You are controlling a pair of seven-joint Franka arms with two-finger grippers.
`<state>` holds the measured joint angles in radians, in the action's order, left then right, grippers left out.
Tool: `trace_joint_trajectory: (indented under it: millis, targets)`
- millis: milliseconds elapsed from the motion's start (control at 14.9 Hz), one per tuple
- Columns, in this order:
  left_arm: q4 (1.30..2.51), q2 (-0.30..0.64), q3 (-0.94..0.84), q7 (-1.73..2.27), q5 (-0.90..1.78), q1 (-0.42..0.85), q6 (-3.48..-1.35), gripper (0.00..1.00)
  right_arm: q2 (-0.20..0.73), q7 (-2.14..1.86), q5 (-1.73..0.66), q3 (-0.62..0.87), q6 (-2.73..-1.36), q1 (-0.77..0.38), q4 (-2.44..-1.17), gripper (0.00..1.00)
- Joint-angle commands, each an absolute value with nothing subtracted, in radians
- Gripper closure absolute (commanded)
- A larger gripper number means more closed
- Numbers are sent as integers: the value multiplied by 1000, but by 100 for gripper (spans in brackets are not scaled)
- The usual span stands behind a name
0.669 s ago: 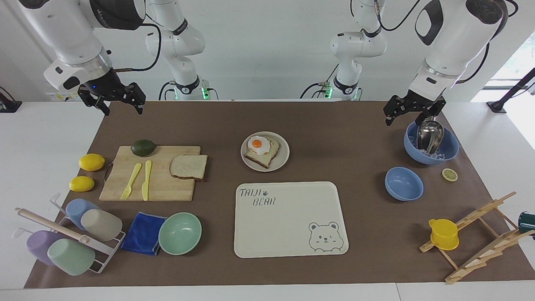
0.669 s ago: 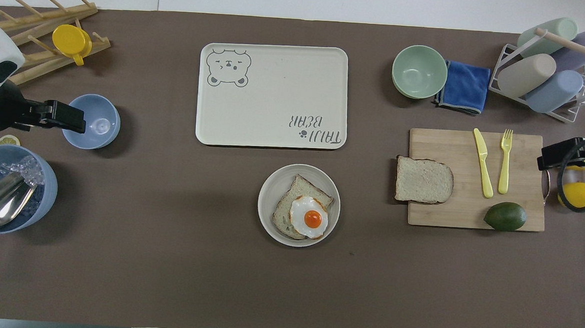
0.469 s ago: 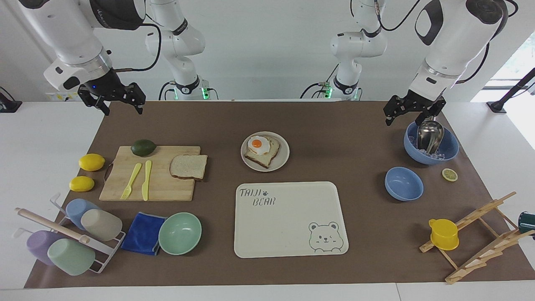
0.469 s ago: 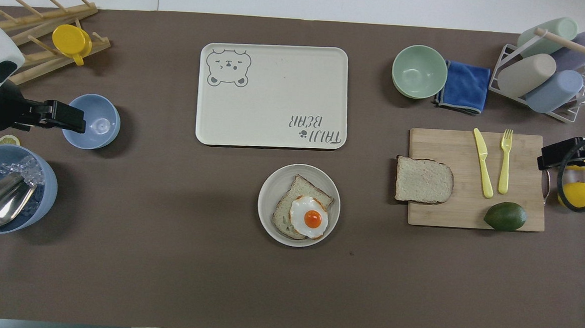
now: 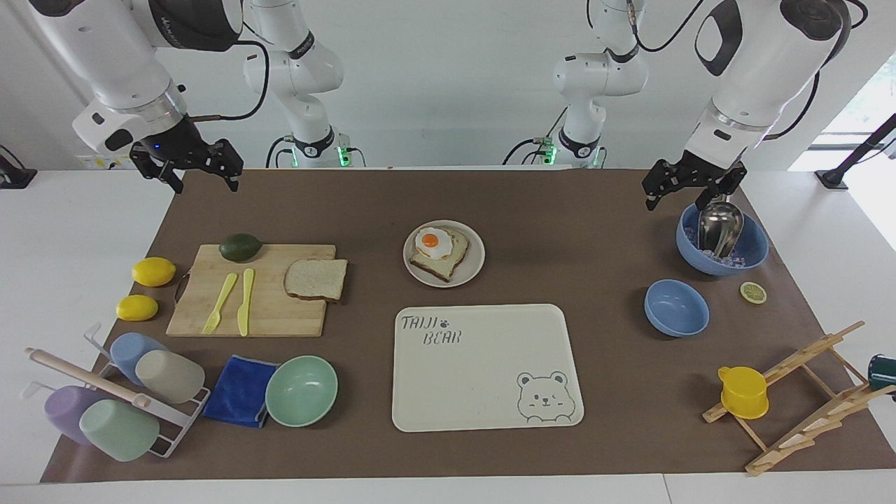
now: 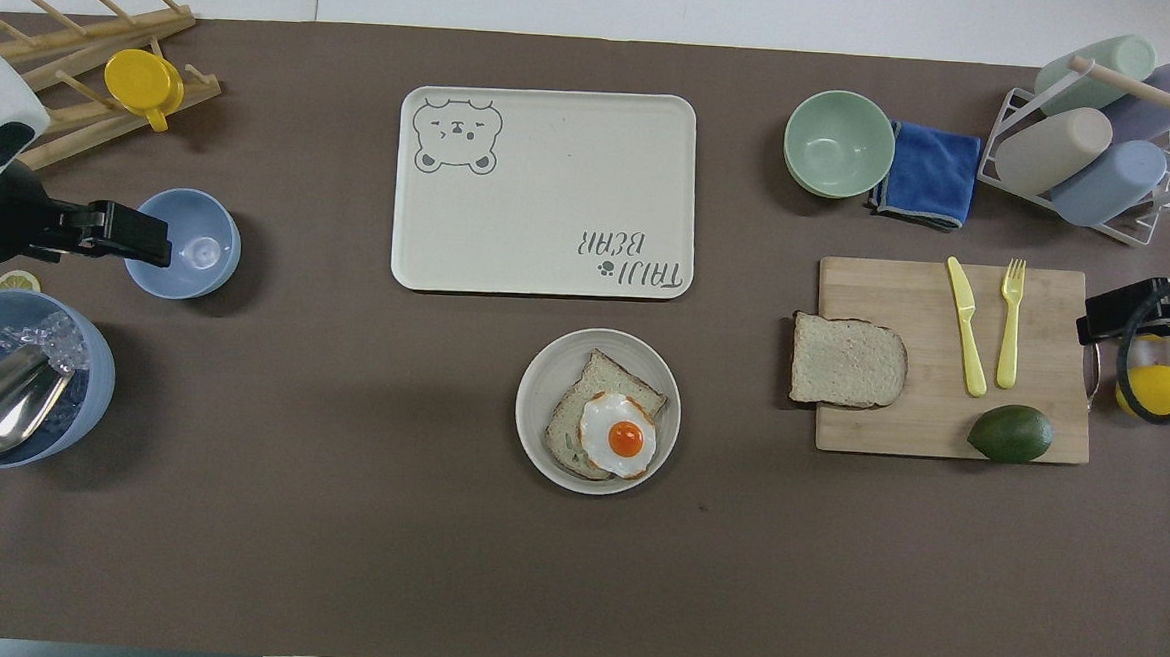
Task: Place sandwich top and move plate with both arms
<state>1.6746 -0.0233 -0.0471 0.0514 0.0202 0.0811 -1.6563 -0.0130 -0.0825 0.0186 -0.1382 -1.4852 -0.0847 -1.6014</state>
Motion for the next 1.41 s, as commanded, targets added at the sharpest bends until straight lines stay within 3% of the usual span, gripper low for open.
trace_joint_trajectory:
  millis: [0,201,602,803,1071,1339]
  targets:
    - [1697,-40,-54,44,2,71,-1663,0,-31,-86,23,-127,-1491,-95,-1638,0]
    - [1697,-40,-54,44,2,71,-1663,0,-20,64,191,-124,-1525,-228,-1687,0]
    - [1697,-40,-54,44,2,71,-1663,0,207,444,354,-123,-1640,-472,-1721,0]
    - [1697,-40,-54,44,2,71,-1663,0,328,579,419,-124,-1672,-537,-1726,0]
    - [1697,-40,-54,44,2,71,-1663,0,422,773,419,-123,-1759,-568,-1733,0]
    - [1697,-40,-54,44,2,71,-1663,0,414,782,422,-123,-1793,-546,-1794,0]
